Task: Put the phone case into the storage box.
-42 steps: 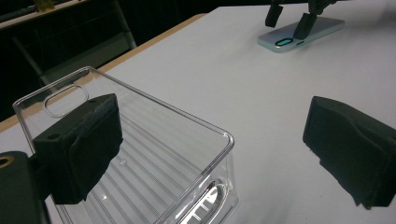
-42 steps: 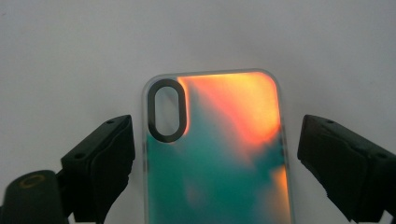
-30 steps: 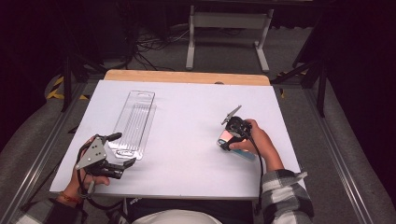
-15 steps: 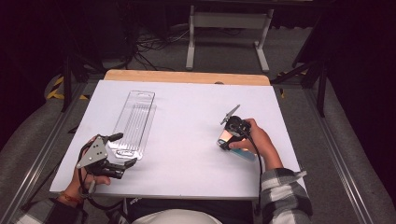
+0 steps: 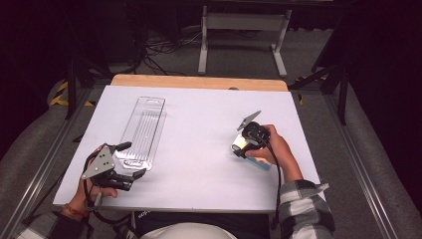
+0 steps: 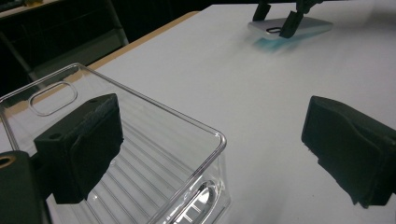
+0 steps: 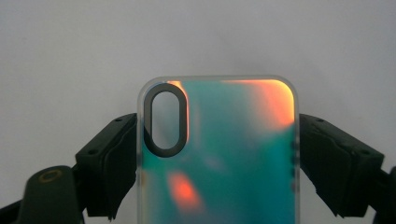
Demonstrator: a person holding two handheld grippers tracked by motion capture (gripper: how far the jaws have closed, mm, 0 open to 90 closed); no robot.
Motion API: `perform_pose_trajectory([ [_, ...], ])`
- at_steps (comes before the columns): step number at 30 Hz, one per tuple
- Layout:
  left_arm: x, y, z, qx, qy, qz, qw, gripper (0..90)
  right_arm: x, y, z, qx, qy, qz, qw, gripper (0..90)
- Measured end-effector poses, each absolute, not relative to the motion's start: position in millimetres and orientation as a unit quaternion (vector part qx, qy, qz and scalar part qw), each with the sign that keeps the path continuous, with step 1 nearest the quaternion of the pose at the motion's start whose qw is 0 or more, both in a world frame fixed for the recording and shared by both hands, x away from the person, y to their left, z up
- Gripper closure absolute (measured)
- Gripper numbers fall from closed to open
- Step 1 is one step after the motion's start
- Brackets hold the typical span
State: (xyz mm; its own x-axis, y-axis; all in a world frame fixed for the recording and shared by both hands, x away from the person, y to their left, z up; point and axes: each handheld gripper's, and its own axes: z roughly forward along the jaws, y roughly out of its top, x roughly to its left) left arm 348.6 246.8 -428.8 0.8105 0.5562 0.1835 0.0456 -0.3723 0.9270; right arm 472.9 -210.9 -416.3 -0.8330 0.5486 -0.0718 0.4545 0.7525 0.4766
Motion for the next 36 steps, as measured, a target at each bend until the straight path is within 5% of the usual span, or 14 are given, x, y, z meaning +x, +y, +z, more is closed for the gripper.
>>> perform_pose_trajectory([
  [17, 347.7, 246.2, -427.2, 0.793, 0.188, 0.245, 0.525, 6.5, 446.7, -220.1, -370.6, 0.317, 0.838, 0.382, 0.226, 17.5],
  [36, 347.6, 243.4, -427.0, 0.795, 0.185, 0.246, 0.522, 6.6, 427.7, -206.0, -356.9, 0.329, 0.784, 0.435, 0.296, 17.4],
])
